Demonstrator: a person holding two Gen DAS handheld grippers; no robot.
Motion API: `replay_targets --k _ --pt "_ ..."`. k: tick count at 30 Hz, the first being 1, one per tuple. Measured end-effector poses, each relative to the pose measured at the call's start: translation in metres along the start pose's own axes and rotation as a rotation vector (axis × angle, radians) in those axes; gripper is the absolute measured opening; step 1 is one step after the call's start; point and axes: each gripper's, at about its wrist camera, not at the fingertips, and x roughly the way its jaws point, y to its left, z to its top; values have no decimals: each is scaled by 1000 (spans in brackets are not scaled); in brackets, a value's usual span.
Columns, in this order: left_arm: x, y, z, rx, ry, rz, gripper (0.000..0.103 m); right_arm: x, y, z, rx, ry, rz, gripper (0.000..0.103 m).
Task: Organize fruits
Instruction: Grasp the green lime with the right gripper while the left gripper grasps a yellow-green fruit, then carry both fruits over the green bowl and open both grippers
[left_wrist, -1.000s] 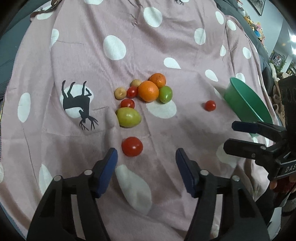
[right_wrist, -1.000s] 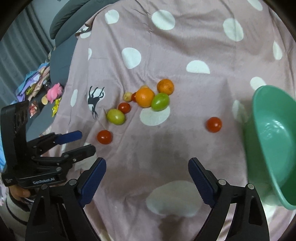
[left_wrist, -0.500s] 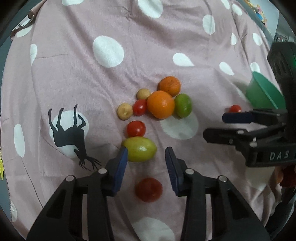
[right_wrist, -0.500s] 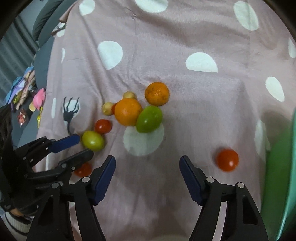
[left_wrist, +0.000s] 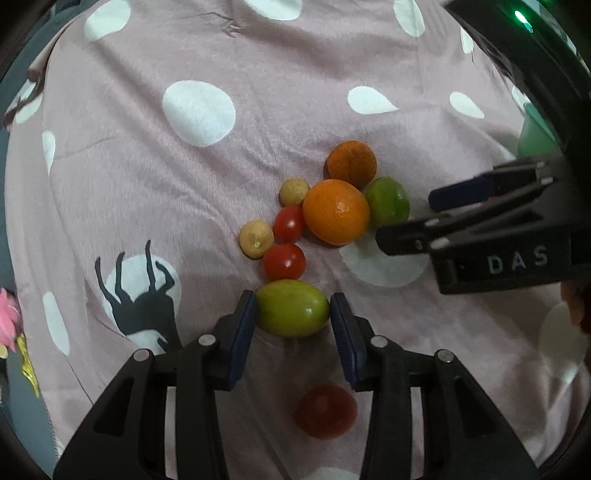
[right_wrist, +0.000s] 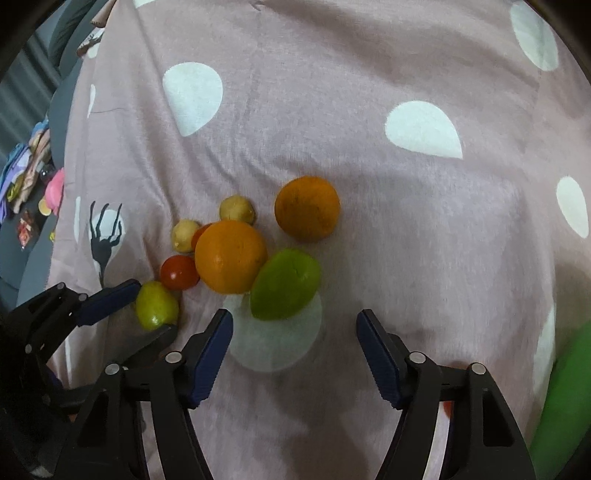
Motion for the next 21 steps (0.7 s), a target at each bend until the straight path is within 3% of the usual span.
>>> replay_targets --k 3,5,7,14,21 --pt "2 3 1 7 -11 0 39 1 -1 4 -25 -1 -22 64" --pt "2 6 0 4 -19 -12 38 2 -1 6 -45 -6 -42 55" --pt "1 7 -1 1 -26 -17 38 3 -1 8 -59 -13 -32 38" --pt "-10 21 -8 -86 -32 -102 38 -4 -4 2 -44 -28 -22 38" --pt "-56 17 -20 -115 -86 -158 38 -42 -12 -18 -28 -83 24 38"
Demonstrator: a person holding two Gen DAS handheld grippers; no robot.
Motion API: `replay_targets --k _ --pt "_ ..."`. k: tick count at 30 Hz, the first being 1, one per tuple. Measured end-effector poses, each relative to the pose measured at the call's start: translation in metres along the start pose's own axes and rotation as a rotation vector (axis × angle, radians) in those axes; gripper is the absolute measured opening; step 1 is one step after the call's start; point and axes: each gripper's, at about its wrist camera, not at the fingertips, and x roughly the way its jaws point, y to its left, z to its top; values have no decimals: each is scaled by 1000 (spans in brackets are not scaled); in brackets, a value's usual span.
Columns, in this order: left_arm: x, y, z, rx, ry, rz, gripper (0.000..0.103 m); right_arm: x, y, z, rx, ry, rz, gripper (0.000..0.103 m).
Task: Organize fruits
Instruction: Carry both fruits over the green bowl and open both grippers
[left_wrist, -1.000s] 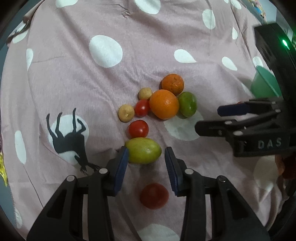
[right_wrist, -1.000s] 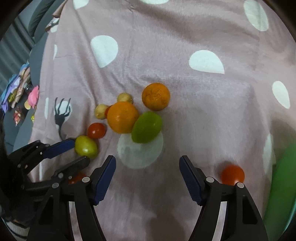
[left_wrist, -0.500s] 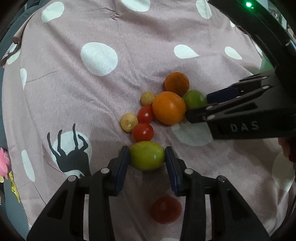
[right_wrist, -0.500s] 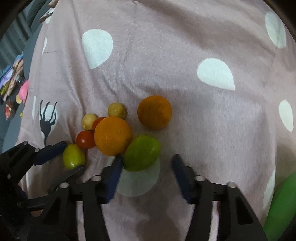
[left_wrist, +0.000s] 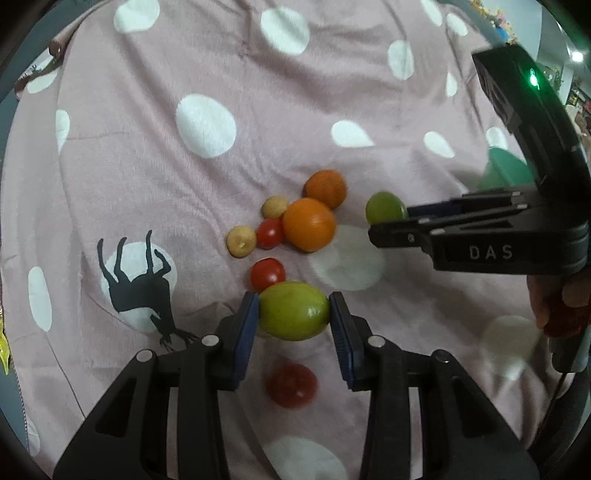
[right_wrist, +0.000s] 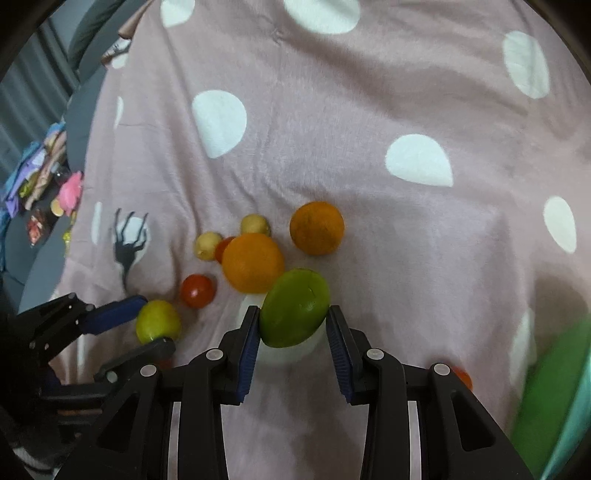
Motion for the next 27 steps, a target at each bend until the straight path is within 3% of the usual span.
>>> replay_targets --k 3,8,16,23,27 --pt "-20 -13 1 16 -33 -30 38 -26 -11 -12 16 -27 19 38" --pt "-44 -45 19 25 -95 -115 38 -77 -15 -35 68 -152 26 38" --pt "-42 -122 58 106 -154 -234 39 -142 -54 -77 199 -295 -134 38" --pt "-16 -197 80 184 -135 -343 39 -162 -94 -105 253 -289 -230 38" --pt "5 -229 85 239 -102 -345 39 -162 -107 -114 279 -273 -254 38"
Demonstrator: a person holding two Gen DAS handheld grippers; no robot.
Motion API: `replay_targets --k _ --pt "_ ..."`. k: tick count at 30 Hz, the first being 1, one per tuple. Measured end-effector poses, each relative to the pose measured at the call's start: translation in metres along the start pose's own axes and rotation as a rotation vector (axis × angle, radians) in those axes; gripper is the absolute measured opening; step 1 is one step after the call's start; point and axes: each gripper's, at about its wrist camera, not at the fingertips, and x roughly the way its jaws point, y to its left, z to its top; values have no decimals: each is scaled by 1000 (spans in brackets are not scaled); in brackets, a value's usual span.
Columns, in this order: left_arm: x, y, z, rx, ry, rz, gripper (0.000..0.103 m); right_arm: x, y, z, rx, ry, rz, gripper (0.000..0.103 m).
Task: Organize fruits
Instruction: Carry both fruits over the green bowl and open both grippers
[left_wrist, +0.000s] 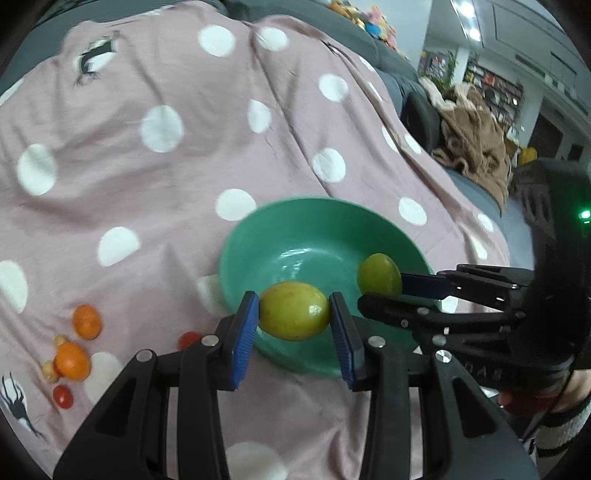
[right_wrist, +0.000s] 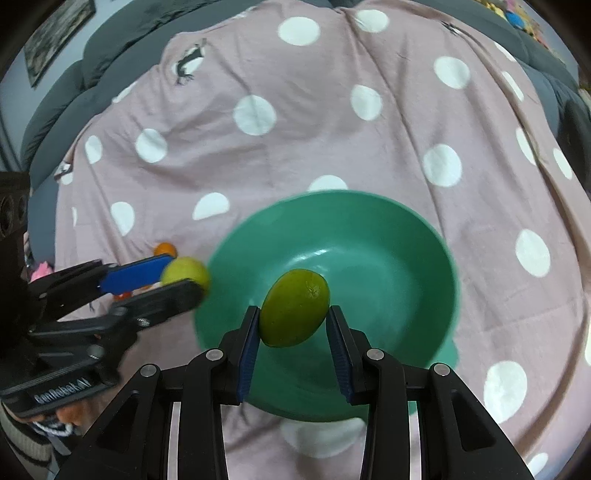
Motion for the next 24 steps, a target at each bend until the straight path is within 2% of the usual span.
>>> replay_targets --k 4,8,11,12,13,17,19,24 --pt "23 -5 -3 29 56 33 39 2 -7 -6 -15 20 -52 38" --pt "26 -3 -7 25 77 36 39 2 -7 -8 -17 31 -68 38" --pt "17 -1 -8 36 60 54 53 0 -4 -7 -28 30 -99 39" --pt "12 1 -7 27 50 52 63 -1 -3 -6 -31 28 -110 39" --pt "6 3 -8 18 33 49 64 -4 -2 -6 -30 22 -114 39" --pt "-34 23 -15 -21 -26 68 65 -18 4 -3 -21 -23 -77 40" --pt "-59 43 -28 -60 -54 98 70 -26 10 -2 -31 -46 -46 40" --pt "-105 95 -84 -189 -40 281 72 -31 34 -6 -67 -53 70 41"
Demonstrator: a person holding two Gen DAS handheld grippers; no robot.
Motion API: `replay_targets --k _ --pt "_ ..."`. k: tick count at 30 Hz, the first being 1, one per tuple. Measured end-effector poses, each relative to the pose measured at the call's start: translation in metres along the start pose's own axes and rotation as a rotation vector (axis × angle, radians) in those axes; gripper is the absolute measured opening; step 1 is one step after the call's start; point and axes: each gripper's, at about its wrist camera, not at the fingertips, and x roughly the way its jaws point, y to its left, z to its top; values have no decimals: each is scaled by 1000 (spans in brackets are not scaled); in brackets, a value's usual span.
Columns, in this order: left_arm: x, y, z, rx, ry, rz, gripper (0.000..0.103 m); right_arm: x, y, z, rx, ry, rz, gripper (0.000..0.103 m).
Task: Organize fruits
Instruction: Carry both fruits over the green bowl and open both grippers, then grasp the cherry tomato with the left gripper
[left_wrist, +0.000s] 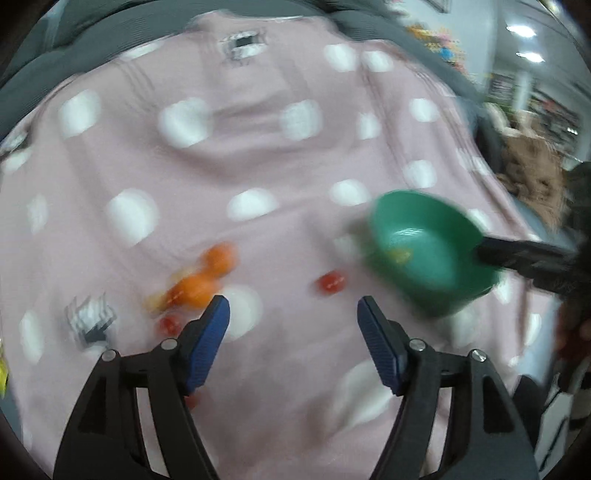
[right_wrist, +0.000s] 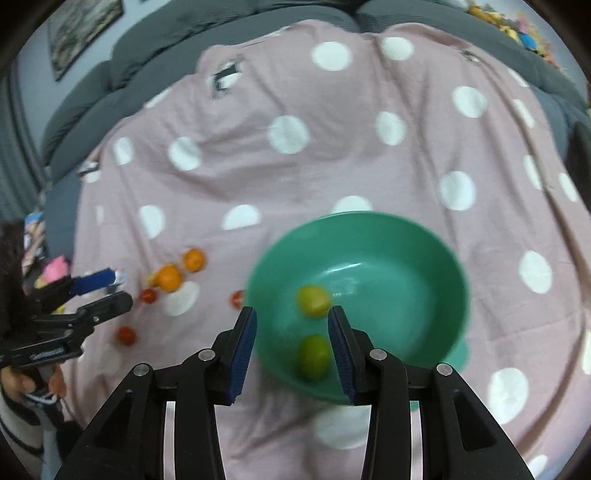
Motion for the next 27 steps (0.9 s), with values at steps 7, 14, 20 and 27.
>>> replay_targets --k 7,14,20,27 --pt "-15 52 -61 -133 74 77 71 24 48 -16 -77 79 102 41" --pt "-11 64 -75 -167 84 47 69 51 79 -37 -112 169 123 41" --pt "10 62 -72 -95 95 49 63 62 82 -41 -103 194 107 41" --pt "44 61 -72 33 140 135 54 67 78 -39 -86 201 101 41"
